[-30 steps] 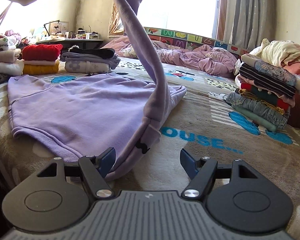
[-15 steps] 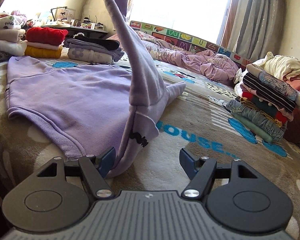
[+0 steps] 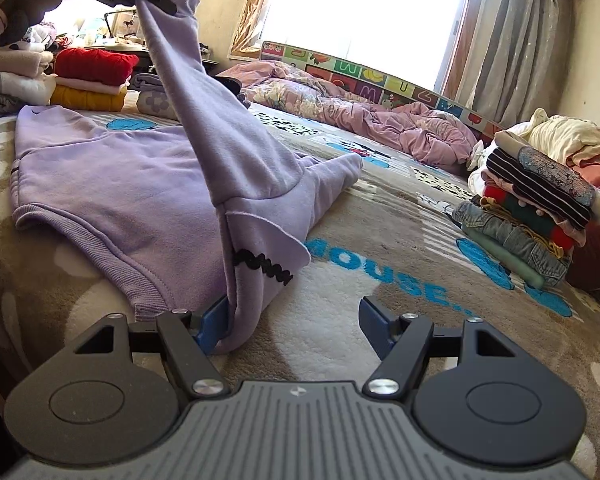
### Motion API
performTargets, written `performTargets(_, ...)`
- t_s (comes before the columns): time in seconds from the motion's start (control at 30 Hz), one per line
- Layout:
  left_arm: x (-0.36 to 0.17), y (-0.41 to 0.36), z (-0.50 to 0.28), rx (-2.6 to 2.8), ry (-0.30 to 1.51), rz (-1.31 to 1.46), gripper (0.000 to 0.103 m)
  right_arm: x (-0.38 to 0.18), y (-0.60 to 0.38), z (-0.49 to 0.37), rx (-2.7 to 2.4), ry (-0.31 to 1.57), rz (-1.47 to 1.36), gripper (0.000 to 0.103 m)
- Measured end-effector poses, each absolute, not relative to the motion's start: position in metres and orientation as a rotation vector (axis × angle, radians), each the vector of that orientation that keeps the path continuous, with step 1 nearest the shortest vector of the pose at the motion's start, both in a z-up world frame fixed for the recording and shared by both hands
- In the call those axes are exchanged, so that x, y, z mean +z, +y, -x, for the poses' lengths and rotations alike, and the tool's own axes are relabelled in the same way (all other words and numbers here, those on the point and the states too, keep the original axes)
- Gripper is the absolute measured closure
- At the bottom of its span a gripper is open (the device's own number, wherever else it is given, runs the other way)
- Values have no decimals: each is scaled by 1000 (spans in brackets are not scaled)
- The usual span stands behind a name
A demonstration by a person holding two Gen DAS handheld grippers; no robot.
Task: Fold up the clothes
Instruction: 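Carry the sleeve with the left tool across the sweatshirt body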
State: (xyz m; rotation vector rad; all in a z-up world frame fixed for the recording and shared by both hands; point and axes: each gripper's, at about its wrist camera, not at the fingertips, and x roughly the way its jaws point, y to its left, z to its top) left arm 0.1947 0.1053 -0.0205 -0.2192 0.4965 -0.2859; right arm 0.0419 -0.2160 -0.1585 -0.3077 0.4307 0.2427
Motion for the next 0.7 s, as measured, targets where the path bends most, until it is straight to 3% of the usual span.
performTargets(0.7, -114, 163, -195, -227, 558, 436, 94, -165, -201, -38, 217, 400, 407, 32)
